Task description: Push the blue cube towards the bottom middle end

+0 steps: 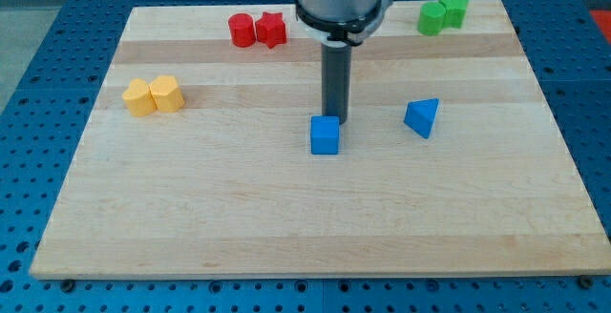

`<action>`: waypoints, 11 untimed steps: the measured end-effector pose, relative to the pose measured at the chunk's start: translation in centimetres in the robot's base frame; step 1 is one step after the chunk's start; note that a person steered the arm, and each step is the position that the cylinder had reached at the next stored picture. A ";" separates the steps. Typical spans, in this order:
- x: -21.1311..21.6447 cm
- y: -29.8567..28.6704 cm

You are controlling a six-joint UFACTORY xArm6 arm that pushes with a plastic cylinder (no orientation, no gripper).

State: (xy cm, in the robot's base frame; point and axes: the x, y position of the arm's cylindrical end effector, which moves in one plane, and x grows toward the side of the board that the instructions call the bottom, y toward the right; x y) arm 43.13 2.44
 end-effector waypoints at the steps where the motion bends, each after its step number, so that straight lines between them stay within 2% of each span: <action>1: 1.8 0.0; 3: 3.4 -1.1; 6: 3.4 -5.8; 11: 5.5 -5.3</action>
State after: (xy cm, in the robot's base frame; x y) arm 48.60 -2.82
